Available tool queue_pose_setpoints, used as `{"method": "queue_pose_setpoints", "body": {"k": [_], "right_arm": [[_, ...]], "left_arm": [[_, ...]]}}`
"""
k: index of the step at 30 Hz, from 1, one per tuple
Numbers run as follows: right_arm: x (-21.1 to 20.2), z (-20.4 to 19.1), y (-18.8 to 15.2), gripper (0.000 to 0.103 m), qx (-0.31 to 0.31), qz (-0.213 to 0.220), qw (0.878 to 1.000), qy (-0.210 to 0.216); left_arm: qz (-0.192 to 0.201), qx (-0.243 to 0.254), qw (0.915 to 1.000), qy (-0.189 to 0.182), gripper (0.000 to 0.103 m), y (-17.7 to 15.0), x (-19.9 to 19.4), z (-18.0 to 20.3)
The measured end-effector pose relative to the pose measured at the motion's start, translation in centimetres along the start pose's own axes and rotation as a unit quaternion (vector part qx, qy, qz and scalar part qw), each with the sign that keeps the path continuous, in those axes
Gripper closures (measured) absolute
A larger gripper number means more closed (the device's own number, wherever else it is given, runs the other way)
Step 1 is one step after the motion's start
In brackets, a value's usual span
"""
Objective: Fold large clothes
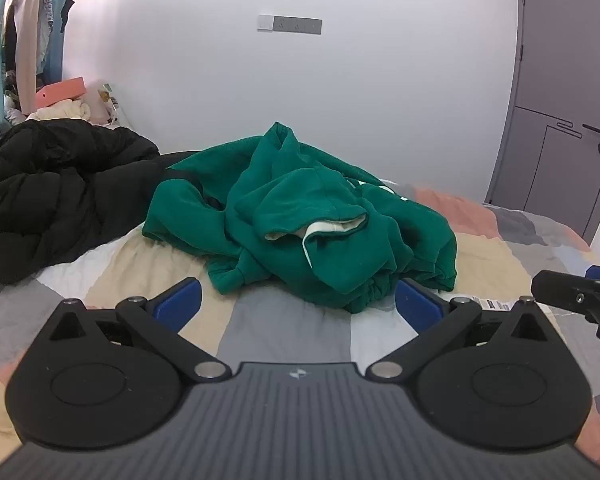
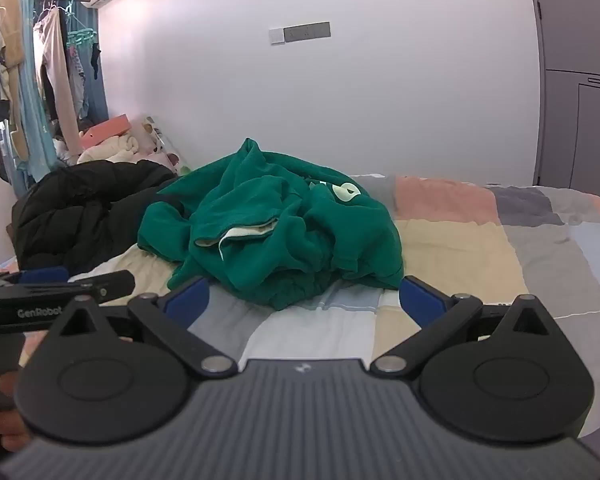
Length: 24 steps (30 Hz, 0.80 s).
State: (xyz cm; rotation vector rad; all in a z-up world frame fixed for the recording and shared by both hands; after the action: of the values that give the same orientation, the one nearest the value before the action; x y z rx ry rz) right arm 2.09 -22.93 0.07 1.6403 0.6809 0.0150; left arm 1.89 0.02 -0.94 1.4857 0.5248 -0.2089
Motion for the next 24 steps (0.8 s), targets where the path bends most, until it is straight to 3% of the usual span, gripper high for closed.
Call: {"method": "queue_pose_setpoints", "body": {"k": [24], "right_arm": [[-0.6,-1.0,0.0,0.0,-0.008,0.001,1.0,-0.011]], "left_arm": [[0.01,0.006,0.9999,0.009,0.0,-0.2,-0.8,-0.9]]}}
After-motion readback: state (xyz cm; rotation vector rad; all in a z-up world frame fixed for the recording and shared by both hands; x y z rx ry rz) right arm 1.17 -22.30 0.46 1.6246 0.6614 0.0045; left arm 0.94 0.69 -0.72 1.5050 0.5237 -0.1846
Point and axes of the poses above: each gripper's, at about its wrist camera, not at the fingertips, and x roughly the way its jaws point, z to its right, y to its top, the point moved 2 cm from there along x, roughly the way its jaws point, and after that the axes turned 11 degrees about y, right-handed, at the moved point
